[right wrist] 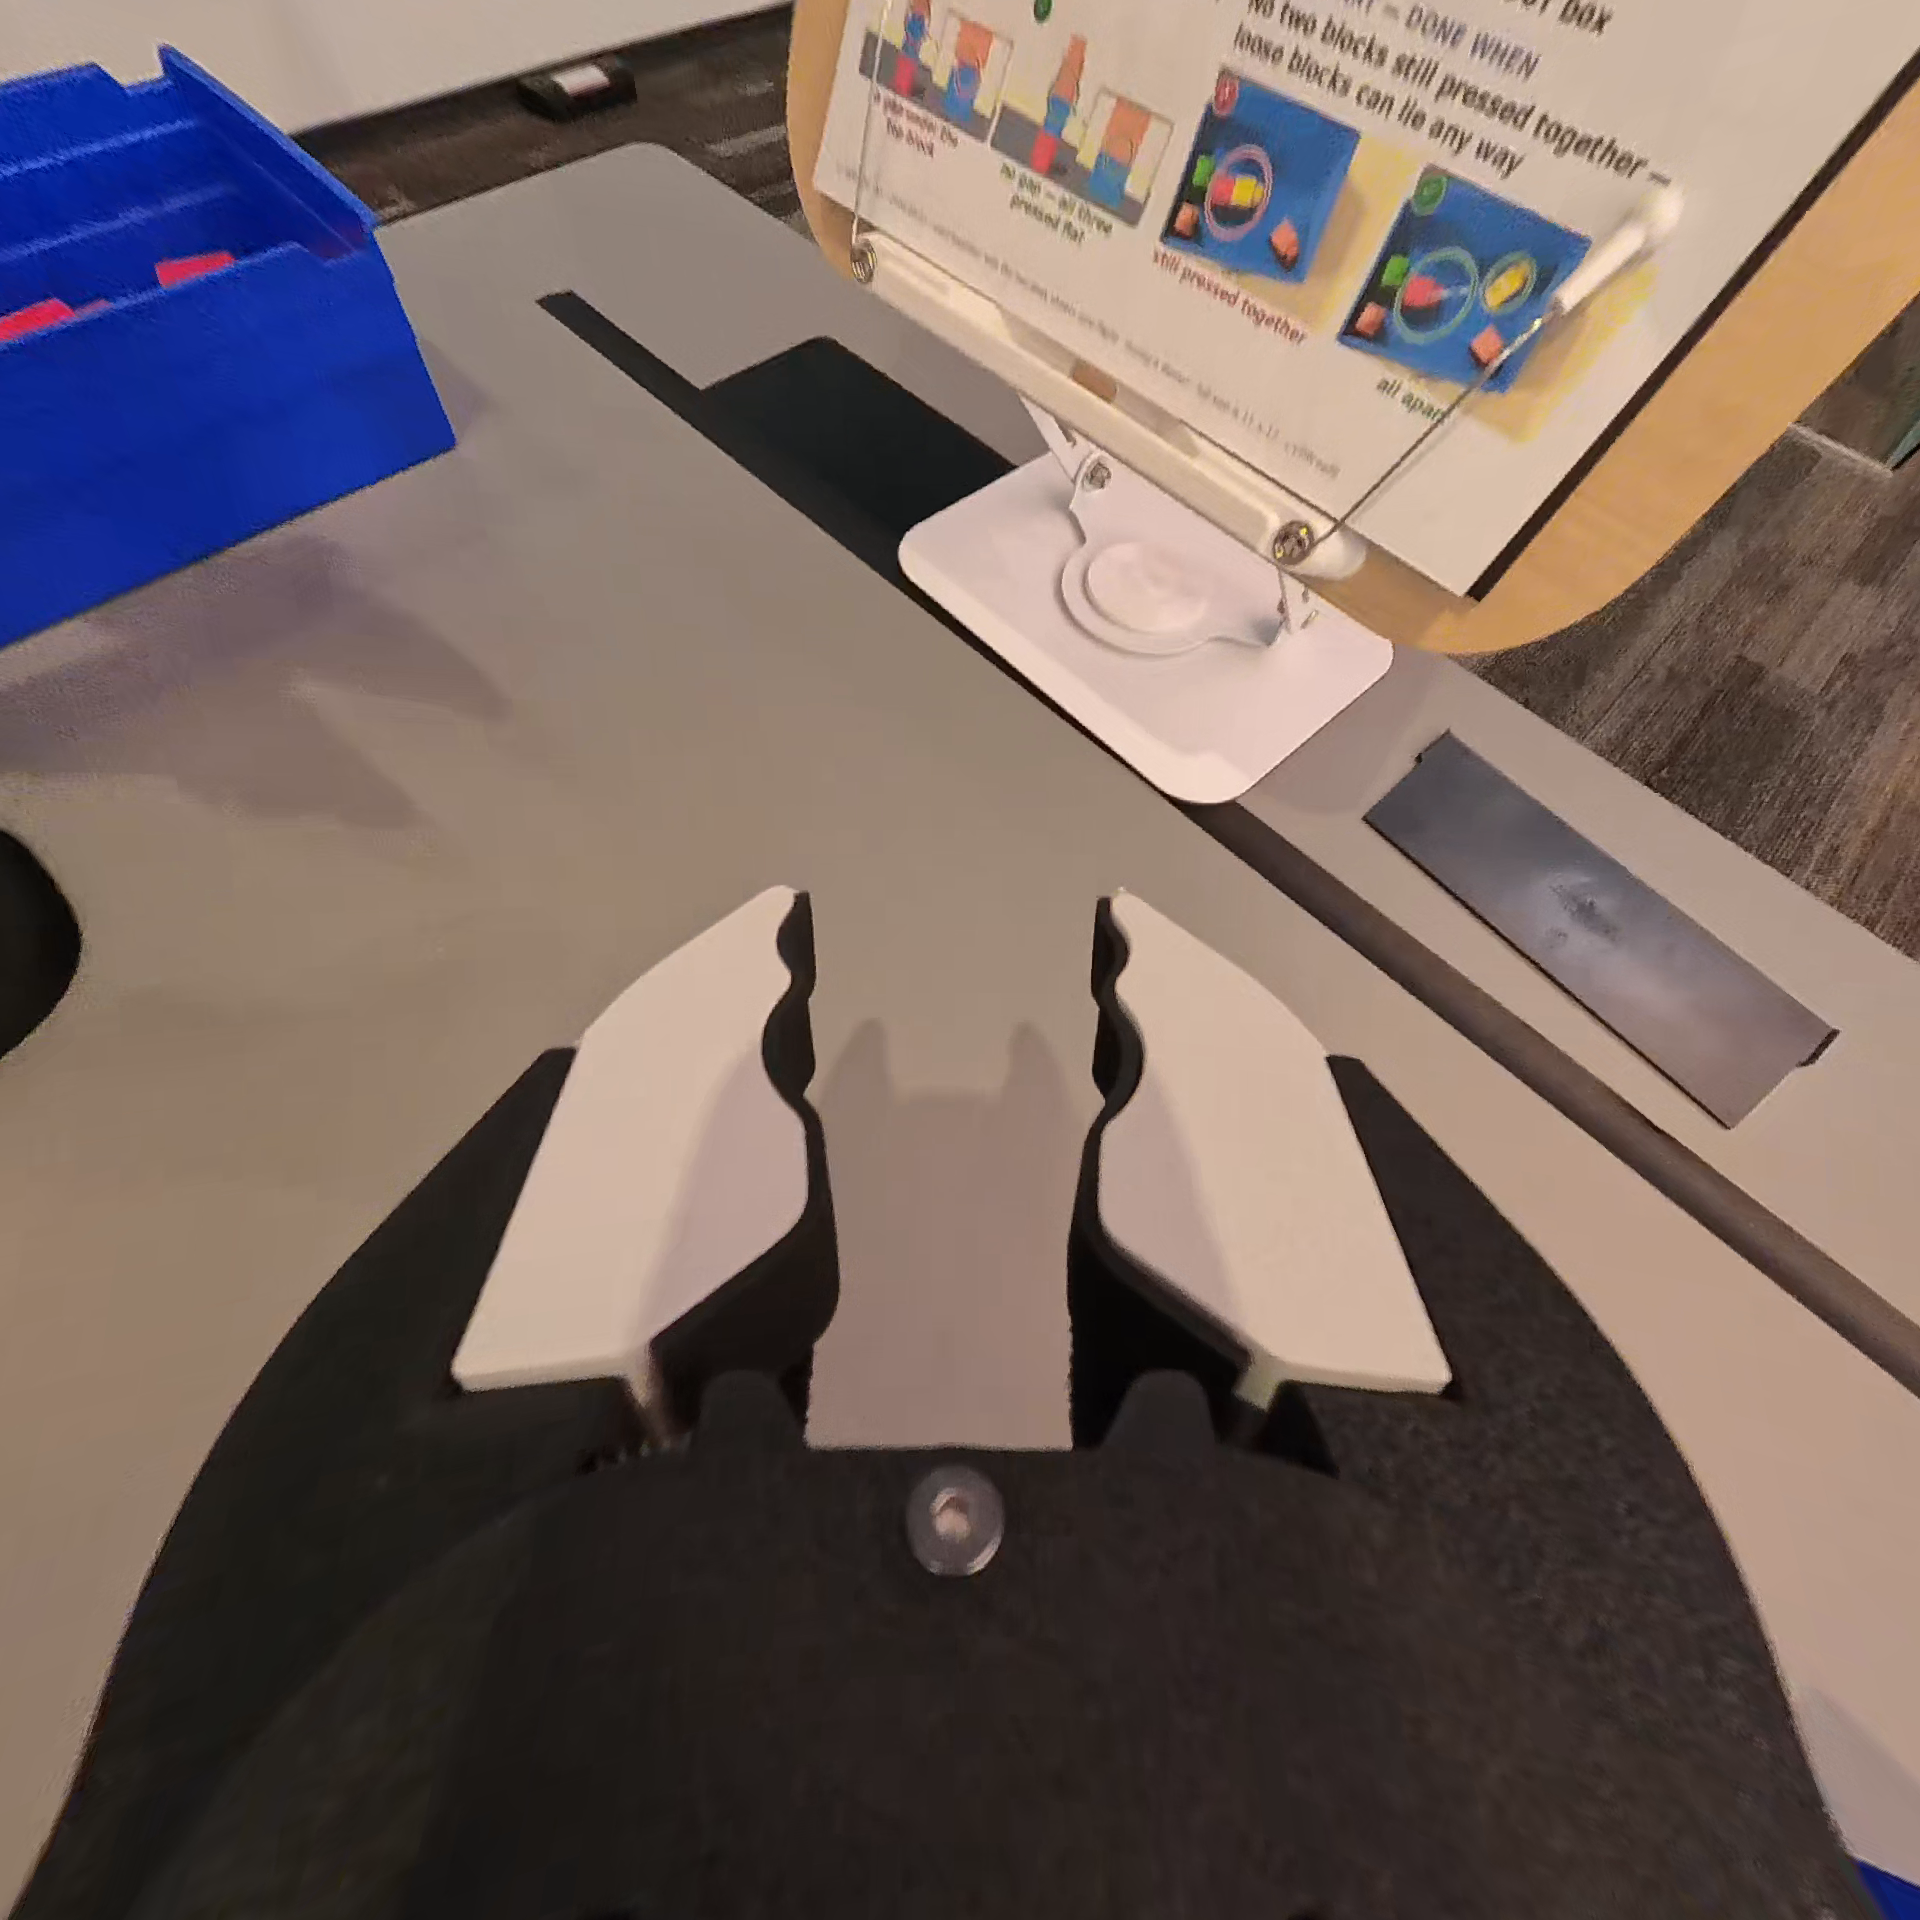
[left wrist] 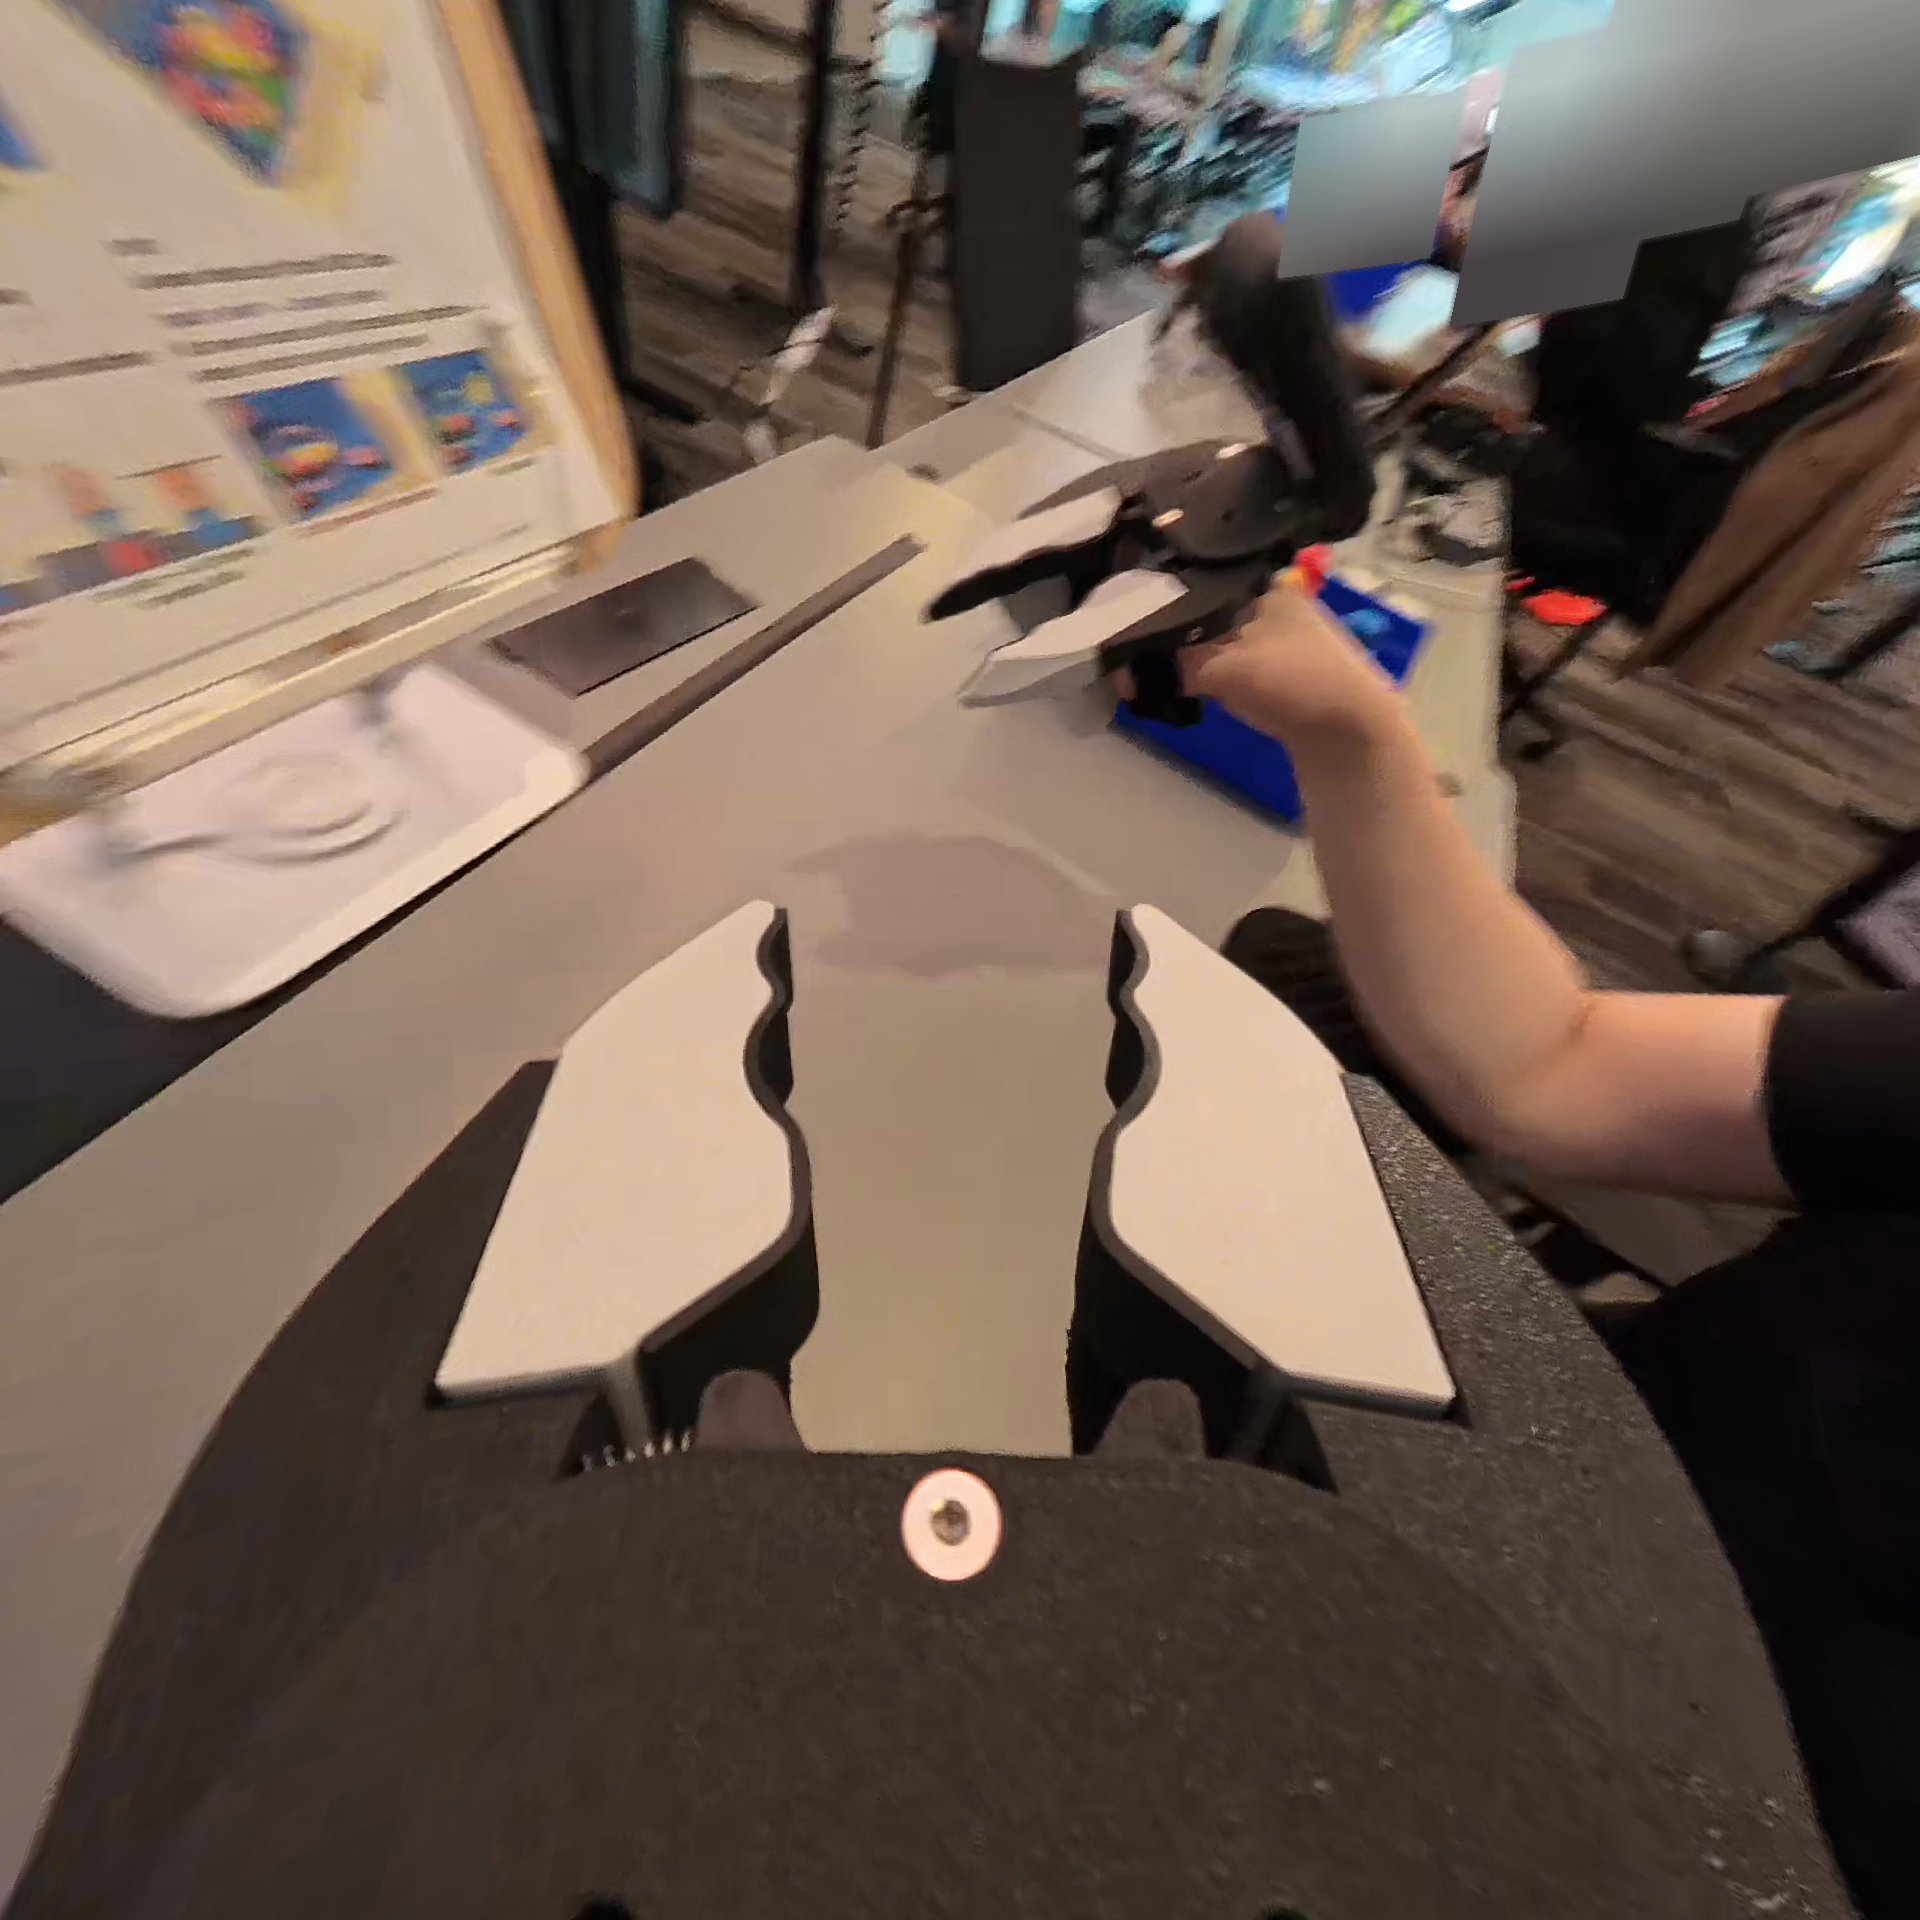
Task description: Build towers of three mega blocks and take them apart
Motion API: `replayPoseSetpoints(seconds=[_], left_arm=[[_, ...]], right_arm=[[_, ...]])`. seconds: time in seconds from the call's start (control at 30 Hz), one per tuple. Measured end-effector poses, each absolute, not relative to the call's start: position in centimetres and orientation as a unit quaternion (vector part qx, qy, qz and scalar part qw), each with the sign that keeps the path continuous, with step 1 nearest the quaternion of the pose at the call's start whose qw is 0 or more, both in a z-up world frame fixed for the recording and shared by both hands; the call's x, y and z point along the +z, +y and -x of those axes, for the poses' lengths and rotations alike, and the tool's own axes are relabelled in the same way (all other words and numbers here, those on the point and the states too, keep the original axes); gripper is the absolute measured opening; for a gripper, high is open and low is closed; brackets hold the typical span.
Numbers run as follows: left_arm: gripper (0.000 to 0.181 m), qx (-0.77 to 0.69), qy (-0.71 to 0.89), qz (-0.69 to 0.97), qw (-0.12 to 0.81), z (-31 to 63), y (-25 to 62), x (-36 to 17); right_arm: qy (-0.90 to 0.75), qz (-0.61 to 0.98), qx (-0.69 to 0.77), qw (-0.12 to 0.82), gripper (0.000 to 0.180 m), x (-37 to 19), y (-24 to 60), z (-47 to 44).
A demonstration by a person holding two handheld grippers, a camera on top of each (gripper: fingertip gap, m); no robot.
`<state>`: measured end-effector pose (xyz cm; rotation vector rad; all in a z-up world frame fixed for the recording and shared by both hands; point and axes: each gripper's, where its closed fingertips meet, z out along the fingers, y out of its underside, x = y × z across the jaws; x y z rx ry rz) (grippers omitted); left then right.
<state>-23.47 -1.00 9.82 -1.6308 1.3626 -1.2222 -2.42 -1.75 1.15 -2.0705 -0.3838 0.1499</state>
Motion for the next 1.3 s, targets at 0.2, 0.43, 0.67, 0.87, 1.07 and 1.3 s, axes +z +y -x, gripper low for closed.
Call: replayPoseSetpoints(seconds=[0.2, 0.43, 0.67, 0.87, 1.07, 1.3], left_arm=[[0.059, -0.255, 0.447, 0.751, 0.413, 38.5, 9.9, 8.8], [0.059, -0.284, 0.296, 0.816, 0.407, 45.5, 19.5, 0.7], [0.065, -0.258, 0.342, 0.816, 0.388, 45.3, 22.3, -7.3], [0.069, -0.158, 0.398, 0.823, 0.374, 43.7, 24.0, -10.5], [0.066, -0.132, 0.4, 0.839, 0.344, 43.1, 24.9, -12.4], [0.054, -0.133, 0.4, 0.851, 0.314, 42.7, 24.9, -14.3]], right_arm=[[-0.152, 0.851, 0.066, 0.498, 0.05, 1.0, -1.5, 1.7], [-0.145, 0.848, 0.073, 0.505, 0.049, 1.4, -1.6, 1.5], [-0.145, 0.855, 0.042, 0.495, 0.049, 1.6, -2.1, 0.7], [-0.127, 0.865, 0.035, 0.485, 0.049, 0.9, -2.8, -0.8], [-0.096, 0.868, 0.03, 0.486, 0.049, 0.7, -3.7, -3.0], [-0.09, 0.865, 0.031, 0.493, 0.048, 1.1, -4.0, -3.7]])
